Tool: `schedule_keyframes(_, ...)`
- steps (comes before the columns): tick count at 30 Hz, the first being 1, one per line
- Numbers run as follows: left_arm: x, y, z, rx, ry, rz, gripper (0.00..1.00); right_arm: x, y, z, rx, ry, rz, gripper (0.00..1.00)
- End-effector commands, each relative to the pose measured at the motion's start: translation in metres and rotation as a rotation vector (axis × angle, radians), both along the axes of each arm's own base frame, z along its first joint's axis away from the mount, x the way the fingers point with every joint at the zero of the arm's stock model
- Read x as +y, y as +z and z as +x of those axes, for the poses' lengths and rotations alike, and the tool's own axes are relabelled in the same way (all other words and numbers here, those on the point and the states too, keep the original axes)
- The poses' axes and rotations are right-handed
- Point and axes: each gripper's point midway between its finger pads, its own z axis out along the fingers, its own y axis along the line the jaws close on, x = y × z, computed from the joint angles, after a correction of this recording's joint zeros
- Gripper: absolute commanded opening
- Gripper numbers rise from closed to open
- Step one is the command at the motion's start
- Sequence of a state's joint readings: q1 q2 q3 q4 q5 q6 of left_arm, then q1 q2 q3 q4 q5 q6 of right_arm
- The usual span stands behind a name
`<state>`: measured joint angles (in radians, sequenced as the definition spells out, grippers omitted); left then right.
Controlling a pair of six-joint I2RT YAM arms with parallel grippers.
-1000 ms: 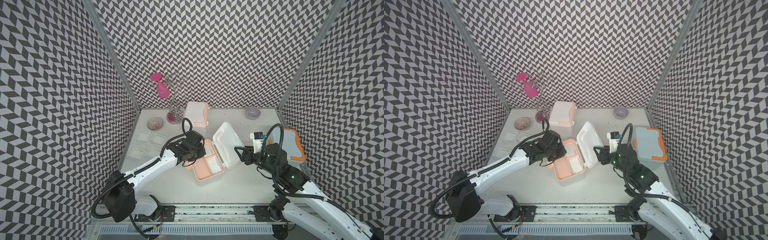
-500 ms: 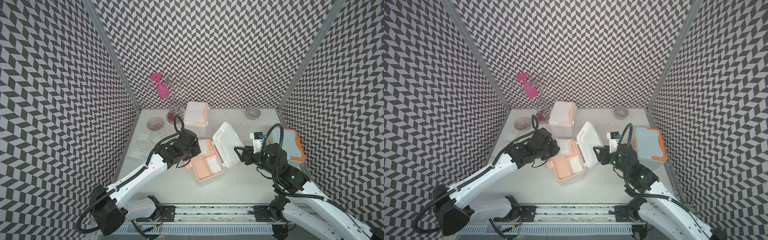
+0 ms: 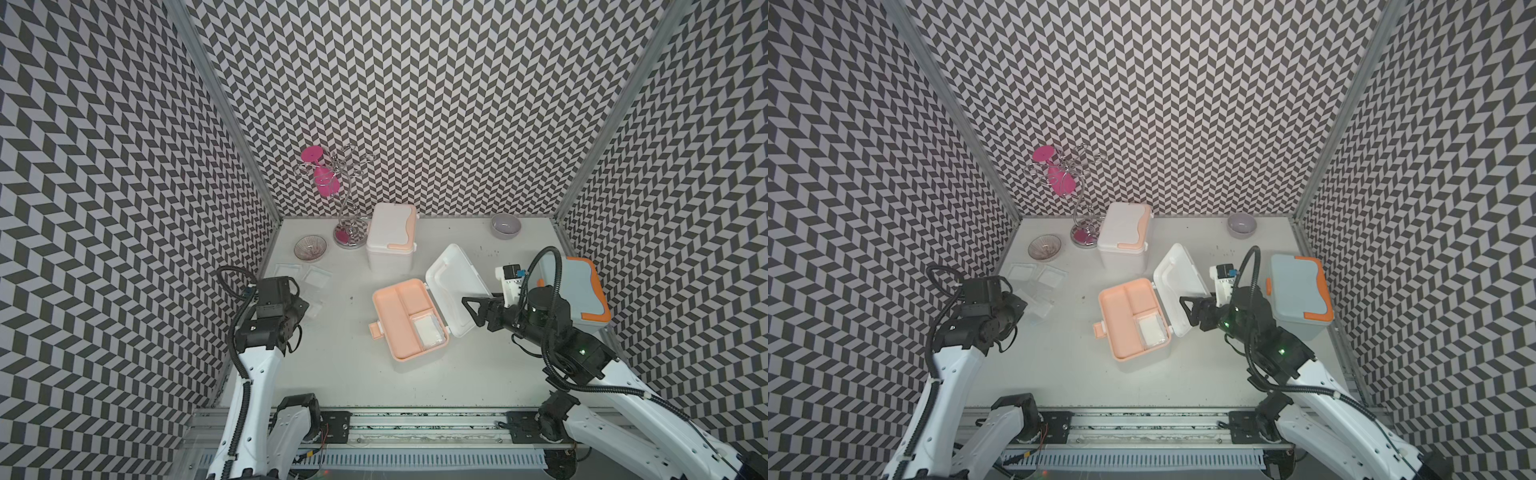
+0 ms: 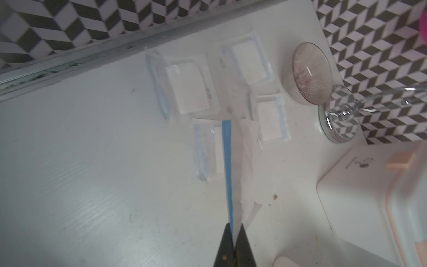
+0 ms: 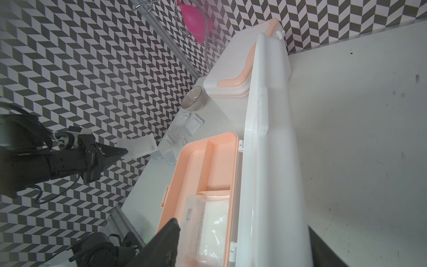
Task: Open first aid kits and take out gauze
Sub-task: Place the gauze at the center of the board.
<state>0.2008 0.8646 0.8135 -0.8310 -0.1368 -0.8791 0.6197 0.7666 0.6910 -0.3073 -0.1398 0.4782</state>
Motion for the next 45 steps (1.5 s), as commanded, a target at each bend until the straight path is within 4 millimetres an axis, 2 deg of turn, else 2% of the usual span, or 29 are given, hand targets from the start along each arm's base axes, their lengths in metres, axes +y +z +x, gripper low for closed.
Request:
schedule_keyframes(1, 0.036, -0.002, -0.01, 0.011, 0.095, 0.053, 0.0, 0.008, 0.01, -0.001, -0.016, 0.039, 0.027, 0.74)
schedule_keyframes(6, 0.081, -0.014, -0.025, 0.039, 0.267, 0.053, 0.0, 0.011, 0.005, -0.004, 0.013, 0.063, 0.015, 0.74)
schedule_keyframes(12, 0.109, -0.035, -0.043, 0.056, 0.352, -0.01, 0.0, 0.009, 0.007, -0.006, 0.021, 0.062, -0.001, 0.74)
schedule_keyframes(15, 0.109, -0.042, -0.041, 0.065, 0.353, -0.045, 0.0, 0.009, 0.004, -0.007, 0.031, 0.066, -0.003, 0.74)
schedule_keyframes(19, 0.106, -0.065, -0.045, 0.114, 0.38, -0.098, 0.0, 0.011, 0.003, -0.007, 0.036, 0.073, -0.004, 0.75)
schedule_keyframes(33, 0.12, -0.114, -0.059, 0.283, 0.444, -0.234, 0.0, 0.014, 0.004, -0.005, 0.032, 0.085, -0.005, 0.75)
schedule_keyframes(40, 0.116, -0.111, -0.057, 0.253, 0.425, -0.236, 0.0, 0.016, 0.001, -0.004, 0.036, 0.089, -0.007, 0.75)
schedule_keyframes(42, 0.115, -0.109, -0.056, 0.252, 0.419, -0.238, 0.06, 0.017, 0.0, -0.003, 0.035, 0.089, -0.006, 0.75)
schedule_keyframes(45, 0.112, -0.104, -0.057, 0.242, 0.409, -0.238, 0.24, 0.017, -0.002, -0.002, 0.039, 0.09, -0.009, 0.75)
